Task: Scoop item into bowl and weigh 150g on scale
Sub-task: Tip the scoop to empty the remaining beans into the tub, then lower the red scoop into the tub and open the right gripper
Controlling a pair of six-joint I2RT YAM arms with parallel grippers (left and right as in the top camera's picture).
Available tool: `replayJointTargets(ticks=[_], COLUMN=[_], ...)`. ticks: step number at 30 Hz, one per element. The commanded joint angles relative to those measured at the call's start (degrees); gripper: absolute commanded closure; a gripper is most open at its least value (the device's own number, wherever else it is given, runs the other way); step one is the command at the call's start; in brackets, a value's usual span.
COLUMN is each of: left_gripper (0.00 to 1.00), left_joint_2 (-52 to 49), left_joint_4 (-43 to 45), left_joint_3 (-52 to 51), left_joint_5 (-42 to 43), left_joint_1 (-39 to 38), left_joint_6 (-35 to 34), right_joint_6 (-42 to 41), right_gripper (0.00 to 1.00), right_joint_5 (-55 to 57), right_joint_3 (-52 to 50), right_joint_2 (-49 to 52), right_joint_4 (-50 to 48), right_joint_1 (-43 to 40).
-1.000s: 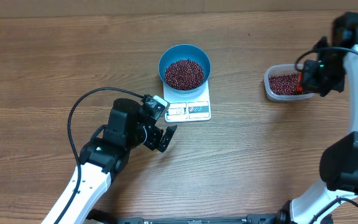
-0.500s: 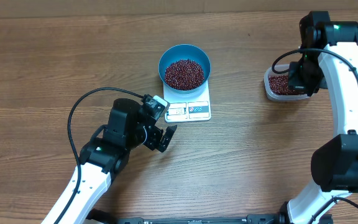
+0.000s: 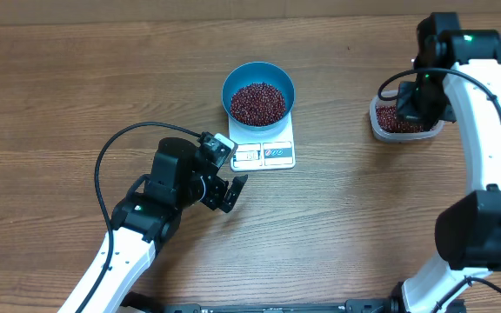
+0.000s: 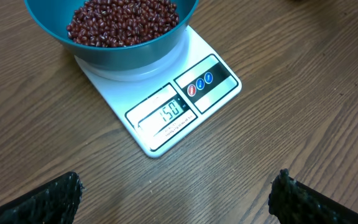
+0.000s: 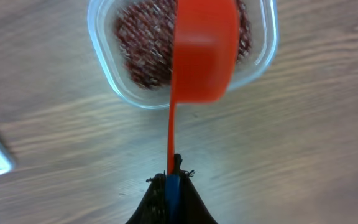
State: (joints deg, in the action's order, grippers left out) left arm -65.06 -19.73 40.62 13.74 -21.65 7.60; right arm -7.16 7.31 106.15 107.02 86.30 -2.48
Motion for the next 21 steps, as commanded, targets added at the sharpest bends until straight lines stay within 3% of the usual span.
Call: replayJointTargets(ticks=[1,13,18,21], left_gripper=[0.0,0.0,0.0,0.0], left_joint_2=[-0.2,-0.2,-0.2,-0.2], left_joint_4=[0.0,0.0,0.0,0.0], left_joint_3=[1.2,1.2,1.2,1.2], left_joint_5=[0.7,0.7,0.7,0.7], left_joint_1=[0.2,0.3,0.3,0.3], left_joint_6=[-0.5,-0.5,-0.5,-0.5], right_joint_6=[1.5,1.4,0.9,-4.0], right_gripper=[0.96,0.96,0.96,0.96], right_joint_5=[-9.3,-31.4,-42.8,-46.6], right_joint_3=[0.4,-2.0,-11.5,-19.0], right_joint_2=[-8.7,-20.6,-21.3,-21.3], right_joint_4=[-1.8,-3.1,-10.4,-17.5], right_joint_1=[-3.1,-17.0,-20.9,-21.7])
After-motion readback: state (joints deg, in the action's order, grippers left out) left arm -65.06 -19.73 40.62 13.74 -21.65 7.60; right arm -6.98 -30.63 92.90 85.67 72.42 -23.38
